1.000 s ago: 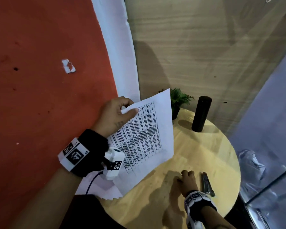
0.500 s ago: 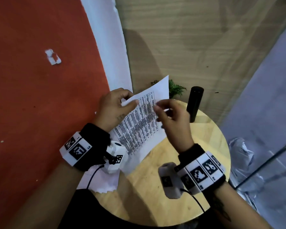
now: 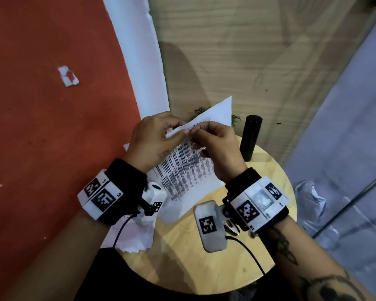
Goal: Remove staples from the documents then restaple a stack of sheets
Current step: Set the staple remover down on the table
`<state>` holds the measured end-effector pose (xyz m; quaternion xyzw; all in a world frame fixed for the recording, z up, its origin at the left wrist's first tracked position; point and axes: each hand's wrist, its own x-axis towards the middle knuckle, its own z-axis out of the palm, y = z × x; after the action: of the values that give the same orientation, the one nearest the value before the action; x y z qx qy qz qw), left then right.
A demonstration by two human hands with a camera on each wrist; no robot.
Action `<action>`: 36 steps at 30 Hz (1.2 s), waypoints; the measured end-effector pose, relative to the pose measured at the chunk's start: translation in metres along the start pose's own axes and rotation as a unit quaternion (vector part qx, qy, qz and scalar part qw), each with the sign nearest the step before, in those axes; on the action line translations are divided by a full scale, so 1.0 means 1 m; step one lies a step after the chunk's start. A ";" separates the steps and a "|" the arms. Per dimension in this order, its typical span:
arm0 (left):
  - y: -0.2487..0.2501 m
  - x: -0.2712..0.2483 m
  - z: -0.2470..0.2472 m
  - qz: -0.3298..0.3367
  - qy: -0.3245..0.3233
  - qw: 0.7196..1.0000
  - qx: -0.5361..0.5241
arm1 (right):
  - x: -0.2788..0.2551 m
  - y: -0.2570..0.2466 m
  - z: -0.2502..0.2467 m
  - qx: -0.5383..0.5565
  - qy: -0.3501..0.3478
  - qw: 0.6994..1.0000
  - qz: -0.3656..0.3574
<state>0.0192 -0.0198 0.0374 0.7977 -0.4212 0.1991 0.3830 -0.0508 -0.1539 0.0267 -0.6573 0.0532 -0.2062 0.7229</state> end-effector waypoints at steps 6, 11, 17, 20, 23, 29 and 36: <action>-0.009 0.002 -0.006 -0.048 0.014 0.999 -0.020 | -0.002 0.011 0.004 0.007 0.064 0.985 -0.157; -0.025 -0.001 -0.019 -0.071 0.040 0.997 0.005 | 0.005 0.066 -0.027 -0.043 0.120 0.989 -0.080; -0.070 -0.018 -0.045 -0.119 -0.044 0.990 0.066 | -0.015 0.164 -0.062 -0.261 0.038 0.955 0.139; -0.094 -0.017 -0.063 -0.158 -0.138 0.975 0.066 | -0.021 0.193 -0.076 -0.301 0.038 0.933 0.194; -0.129 -0.004 -0.065 -0.210 -0.255 0.943 0.043 | -0.022 0.217 -0.086 -0.334 0.017 0.910 0.243; -0.218 -0.002 -0.004 -0.313 -0.488 0.790 0.197 | -0.021 0.254 -0.103 -0.353 -0.033 0.865 0.355; -0.274 -0.024 0.080 -0.287 -0.517 0.719 0.366 | -0.011 0.272 -0.118 -0.371 -0.044 0.842 0.388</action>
<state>0.2310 0.0264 -0.1498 0.9373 -0.1986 -0.2251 -0.1773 -0.0396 -0.2460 -0.2555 -0.8105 0.3448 0.1551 0.4474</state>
